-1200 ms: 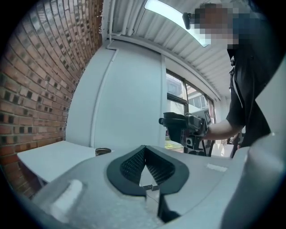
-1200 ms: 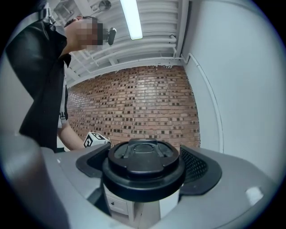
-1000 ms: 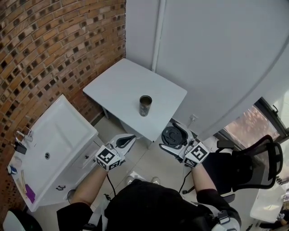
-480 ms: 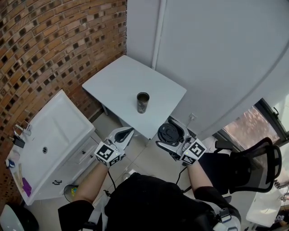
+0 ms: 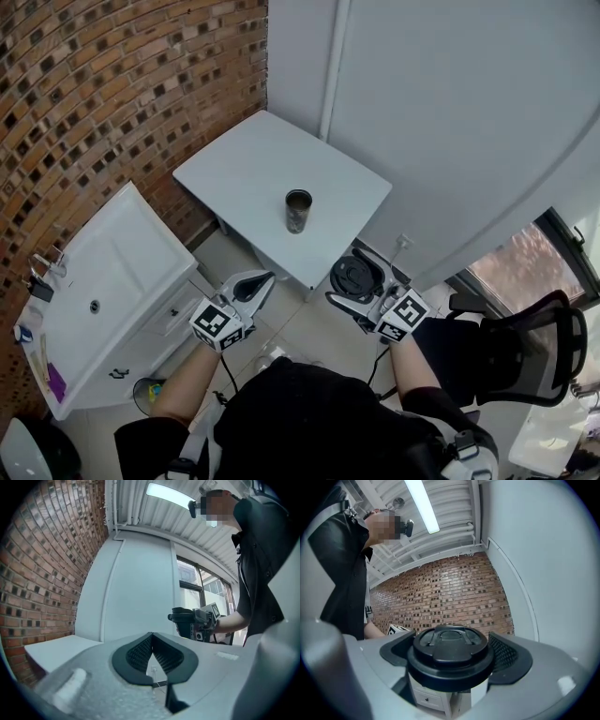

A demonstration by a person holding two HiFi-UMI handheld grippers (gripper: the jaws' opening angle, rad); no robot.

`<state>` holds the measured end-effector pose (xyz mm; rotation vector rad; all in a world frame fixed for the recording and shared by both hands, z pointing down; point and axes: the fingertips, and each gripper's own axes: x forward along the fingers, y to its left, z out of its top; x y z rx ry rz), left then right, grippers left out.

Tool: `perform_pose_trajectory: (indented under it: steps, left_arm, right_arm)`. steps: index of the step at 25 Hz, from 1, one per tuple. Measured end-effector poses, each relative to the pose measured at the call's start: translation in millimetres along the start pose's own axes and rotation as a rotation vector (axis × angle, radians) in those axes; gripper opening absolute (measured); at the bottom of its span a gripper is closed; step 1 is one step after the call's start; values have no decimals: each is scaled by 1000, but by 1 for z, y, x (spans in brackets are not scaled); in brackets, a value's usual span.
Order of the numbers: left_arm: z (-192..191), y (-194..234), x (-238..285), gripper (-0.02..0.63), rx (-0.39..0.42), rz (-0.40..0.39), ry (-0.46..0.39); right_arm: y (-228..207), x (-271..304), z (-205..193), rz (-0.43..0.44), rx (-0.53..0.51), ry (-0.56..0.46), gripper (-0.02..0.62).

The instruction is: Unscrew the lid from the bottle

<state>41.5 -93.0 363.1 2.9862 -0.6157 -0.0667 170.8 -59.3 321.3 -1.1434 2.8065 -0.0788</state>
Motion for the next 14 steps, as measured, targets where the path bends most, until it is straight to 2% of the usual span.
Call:
perform_pose_trajectory:
  steps: [8, 14]
  left_arm:
    - [8, -4, 1, 2, 109, 36, -3]
    - [-3, -7, 2, 2, 95, 24, -15]
  right_arm:
    - [0, 6, 2, 27, 4, -16, 482]
    - [0, 9, -4, 33, 4, -11, 482]
